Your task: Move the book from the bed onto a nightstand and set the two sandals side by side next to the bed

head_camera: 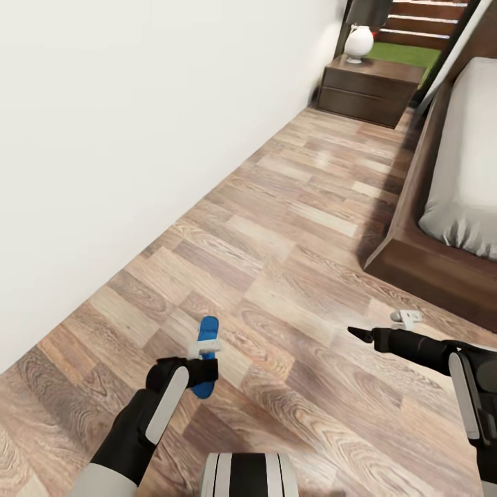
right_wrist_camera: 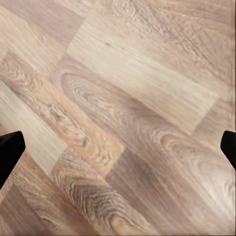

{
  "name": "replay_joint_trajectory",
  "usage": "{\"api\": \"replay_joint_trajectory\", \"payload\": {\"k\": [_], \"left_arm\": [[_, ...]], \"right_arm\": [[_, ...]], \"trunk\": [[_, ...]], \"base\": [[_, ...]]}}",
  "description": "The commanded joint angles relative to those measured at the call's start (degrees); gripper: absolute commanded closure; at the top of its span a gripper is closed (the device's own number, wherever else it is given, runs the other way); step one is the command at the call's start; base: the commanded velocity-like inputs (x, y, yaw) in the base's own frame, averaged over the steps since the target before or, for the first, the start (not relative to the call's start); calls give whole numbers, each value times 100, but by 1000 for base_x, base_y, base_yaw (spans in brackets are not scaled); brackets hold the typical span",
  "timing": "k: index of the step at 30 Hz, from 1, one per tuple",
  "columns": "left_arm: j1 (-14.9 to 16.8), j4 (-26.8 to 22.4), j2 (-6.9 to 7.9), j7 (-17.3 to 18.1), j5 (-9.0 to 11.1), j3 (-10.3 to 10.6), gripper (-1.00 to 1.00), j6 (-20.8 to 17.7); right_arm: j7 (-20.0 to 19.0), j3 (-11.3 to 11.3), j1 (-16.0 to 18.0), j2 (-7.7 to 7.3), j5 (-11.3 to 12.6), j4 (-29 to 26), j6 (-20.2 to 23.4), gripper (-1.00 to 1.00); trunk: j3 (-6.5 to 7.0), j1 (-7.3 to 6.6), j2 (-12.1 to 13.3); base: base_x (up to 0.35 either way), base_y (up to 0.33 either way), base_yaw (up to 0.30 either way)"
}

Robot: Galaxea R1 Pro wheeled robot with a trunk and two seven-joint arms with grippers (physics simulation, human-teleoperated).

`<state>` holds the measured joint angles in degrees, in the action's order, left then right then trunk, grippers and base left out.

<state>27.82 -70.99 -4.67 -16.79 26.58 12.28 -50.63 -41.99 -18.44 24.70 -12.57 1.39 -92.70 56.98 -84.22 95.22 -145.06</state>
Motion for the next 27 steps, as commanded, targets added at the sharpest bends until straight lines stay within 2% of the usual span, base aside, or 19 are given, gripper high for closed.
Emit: {"api": "replay_joint_trajectory", "payload": {"k": [1,4,8,11,14,15,20,27], "left_arm": [[-35,17,4,-53,106,0,100,41],[-108,-7,9,-79,128,-5,100,204],[-233,-122,19,-312,140,-10,100,498],[-279,-149,50,-363,138,-20,100,526],[-308,-186,132,-386,144,-26,100,538],[-374,-321,246,-393,173,-27,100,536],[-606,-692,420,-368,213,-132,100,532],[-820,-886,513,-333,234,-363,100,545]], "right_arm": [[-12,-12,-7,2,10,-3,35,-100],[-12,0,-18,5,10,-3,-42,-100],[-18,-26,-25,2,10,-3,-233,-100],[-19,-25,-26,4,10,-3,-253,-100],[-18,-17,-27,8,10,-3,-257,-100],[-17,-20,-27,4,10,-3,-258,-100],[-13,-15,-29,8,10,-3,-292,-100],[126,-29,-26,22,-33,7,-245,-100]], "trunk": [[19,-3,0],[86,-11,4],[174,-21,9],[241,-29,13],[307,-37,17],[329,-39,19],[440,-52,25],[595,-70,35]], "base": [[0,0,-265],[0,0,-266],[0,0,-266],[0,0,-266],[0,0,-266],[0,0,-266],[0,0,-266],[0,0,-266]]}}
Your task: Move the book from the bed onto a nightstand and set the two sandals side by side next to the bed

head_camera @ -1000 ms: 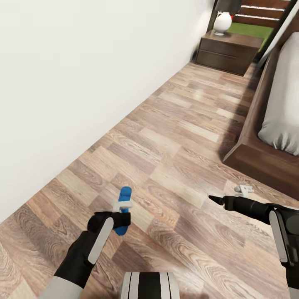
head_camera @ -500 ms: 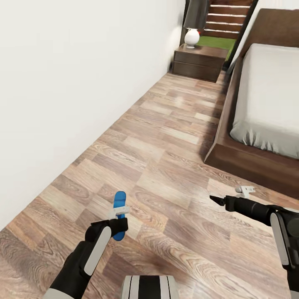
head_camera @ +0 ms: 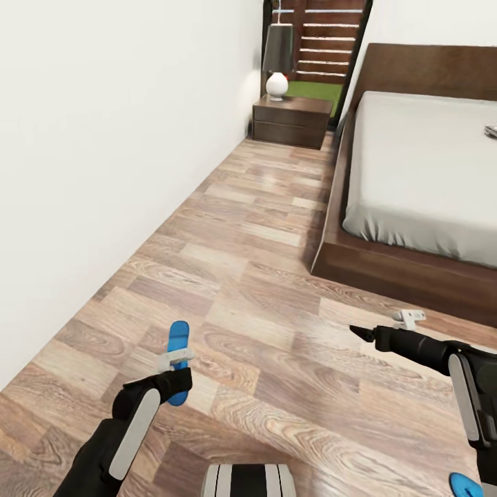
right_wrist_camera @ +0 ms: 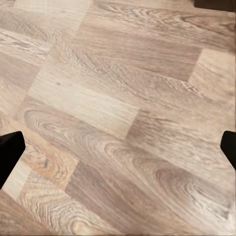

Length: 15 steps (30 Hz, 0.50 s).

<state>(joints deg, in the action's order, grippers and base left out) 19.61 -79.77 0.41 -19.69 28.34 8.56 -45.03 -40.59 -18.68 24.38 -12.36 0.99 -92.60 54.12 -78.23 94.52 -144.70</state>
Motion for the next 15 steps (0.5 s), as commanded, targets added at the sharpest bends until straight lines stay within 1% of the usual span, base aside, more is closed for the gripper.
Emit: {"api": "replay_joint_trajectory", "payload": {"k": [1,2,3,4,7,10,15], "left_arm": [[-22,-1,9,-42,58,-5,100,-10],[-42,18,13,-44,58,-15,100,-4],[-42,18,13,-44,58,-15,100,-4],[-75,123,7,-47,61,-30,100,10],[-109,366,-30,-50,66,-40,100,82],[-123,522,-49,-46,72,-34,100,220],[-129,598,-59,-43,74,-26,100,299]], "right_arm": [[72,-9,5,2,-12,-3,49,-100],[177,-10,7,4,-29,-3,59,-100],[177,-10,7,4,-29,-3,59,-100],[428,-11,6,5,-54,-3,76,-100],[738,-15,4,-6,-81,-4,95,-100],[867,-19,-9,-21,-88,-4,102,-100],[927,-22,-17,-27,-89,-4,106,-100]], "trunk": [[19,-3,0],[41,-6,1],[63,-8,3],[85,-11,4],[152,-19,8],[218,-27,12],[329,-39,19]], "base": [[0,0,-266],[0,0,-266],[0,0,-266],[0,0,-266],[0,0,-266],[0,0,-266],[0,0,-266]]}}
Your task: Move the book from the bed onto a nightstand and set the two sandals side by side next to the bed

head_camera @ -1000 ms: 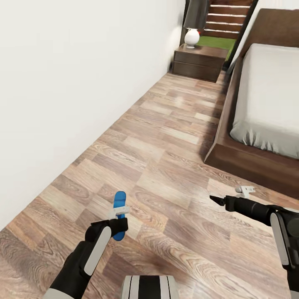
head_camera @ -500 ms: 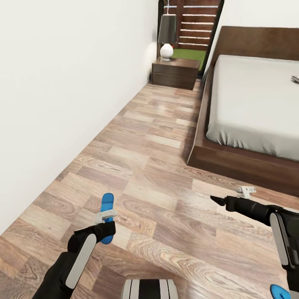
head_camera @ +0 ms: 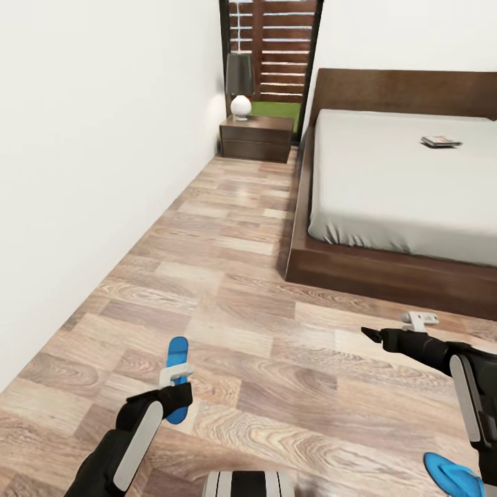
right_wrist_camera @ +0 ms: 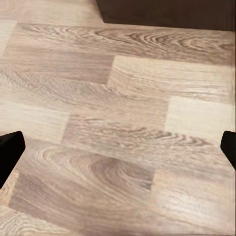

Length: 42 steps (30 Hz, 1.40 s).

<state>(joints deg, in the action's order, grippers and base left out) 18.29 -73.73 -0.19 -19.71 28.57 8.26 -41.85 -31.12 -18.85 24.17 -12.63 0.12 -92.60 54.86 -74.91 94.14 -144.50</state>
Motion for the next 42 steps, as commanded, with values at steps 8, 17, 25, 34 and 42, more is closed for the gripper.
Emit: {"api": "replay_joint_trajectory", "payload": {"k": [8,17,25,34,42], "left_arm": [[-1,10,-11,-39,50,15,100,18],[-1,26,-14,-41,50,17,100,19],[-1,50,-26,-48,46,18,100,26],[-1,86,-34,-45,32,51,100,35],[-1,117,-20,-48,40,427,100,44]], "right_arm": [[16,18,-3,46,-17,0,233,-100],[378,30,-8,65,-22,31,408,-100],[1003,2,-7,69,31,69,449,-100],[1152,-3,2,112,7,910,446,-100],[1689,-22,9,125,37,1406,370,-100]], "trunk": [[174,-21,9],[373,-45,21],[506,-60,29],[506,-60,29],[506,-60,29]], "base": [[0,0,-266],[0,0,-266],[0,0,-266],[1,0,-266],[195,118,-266]]}}
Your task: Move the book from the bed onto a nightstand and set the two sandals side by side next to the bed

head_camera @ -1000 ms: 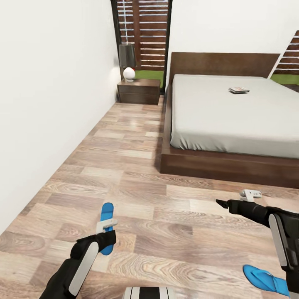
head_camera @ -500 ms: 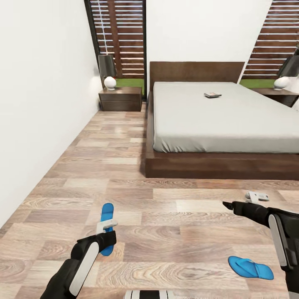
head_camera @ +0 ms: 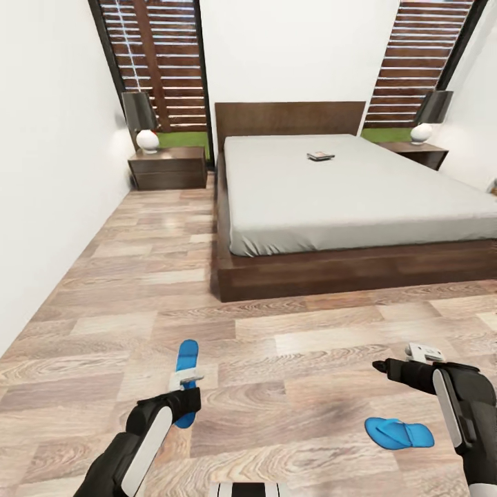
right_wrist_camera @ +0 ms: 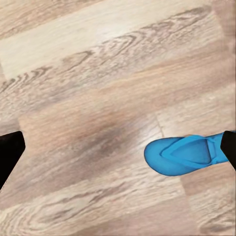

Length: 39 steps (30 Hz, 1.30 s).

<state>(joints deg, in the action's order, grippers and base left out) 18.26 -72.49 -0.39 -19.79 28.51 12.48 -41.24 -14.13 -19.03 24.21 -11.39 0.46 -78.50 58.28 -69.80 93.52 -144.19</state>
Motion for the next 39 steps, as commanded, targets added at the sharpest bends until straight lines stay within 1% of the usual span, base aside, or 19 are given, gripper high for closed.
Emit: {"api": "replay_joint_trajectory", "payload": {"k": [1,6,7,9,14,15,20,22,23,24,25,27,28,29,30,34,37,39], "left_arm": [[2,0,-2,-39,46,9,100,-19],[7,119,-11,55,45,29,100,-39],[31,243,-20,243,29,33,100,-90],[43,299,-25,378,14,34,100,-109],[52,351,-31,489,1,35,100,-124],[54,372,-103,522,-23,63,100,-134],[68,357,-238,495,-51,287,100,-141],[127,331,-350,475,-76,504,100,-145],[137,324,-369,462,-107,580,100,-139],[161,305,-409,350,-357,869,100,-20],[165,303,-418,320,-427,915,100,39],[169,319,-427,322,-502,978,100,177],[174,363,-436,383,-579,1044,100,456],[176,395,-429,406,-607,1061,100,594],[177,384,-414,359,-675,1094,100,814],[177,436,-407,217,-735,1118,100,1197],[178,561,-421,145,-750,1120,100,1497],[179,678,-437,99,-754,1120,100,1620]], "right_arm": [[-2,-4,5,1,4,-2,26,-100],[26,-10,5,0,7,29,20,-100],[28,-12,5,-2,12,49,18,-100],[31,-13,5,-3,12,55,17,-100],[38,-13,5,2,13,61,17,-100],[96,-13,15,3,9,129,16,-100],[241,-25,39,8,11,358,16,-100],[418,-41,51,27,15,511,-16,-100],[439,-44,53,32,17,520,-36,-100],[490,-52,56,42,16,535,-111,-100],[497,-53,56,43,18,537,-123,-100],[507,-55,57,45,21,535,-139,-100],[518,-56,57,48,26,526,-156,-100],[521,-57,54,48,27,524,-161,-100],[523,-57,53,49,29,520,-164,-100],[519,-60,51,49,32,449,-167,-100],[518,-63,50,49,33,378,-167,-100],[517,-64,49,49,33,332,-168,-100]], "trunk": [[-5,2,-2],[-5,2,-2],[-5,2,-2],[-5,2,-2],[-5,2,-2],[-5,2,-2],[-5,2,-2],[-5,2,-2],[-5,2,-2],[-5,2,-2],[-5,2,-2],[-5,2,-2],[-5,2,-2],[-5,2,-2],[-5,2,-2],[-5,2,-2],[-5,2,-2],[-5,2,-2]], "base": [[271,194,-266],[272,204,-266],[267,211,-266],[266,213,-266],[260,219,-266],[98,87,-266],[53,47,-266],[14,12,-266],[8,7,-266],[3,3,-266],[3,2,-266],[2,2,-266],[1,1,-266],[0,0,-266],[0,0,-266],[0,0,-266],[0,0,-266],[0,0,-266]]}}
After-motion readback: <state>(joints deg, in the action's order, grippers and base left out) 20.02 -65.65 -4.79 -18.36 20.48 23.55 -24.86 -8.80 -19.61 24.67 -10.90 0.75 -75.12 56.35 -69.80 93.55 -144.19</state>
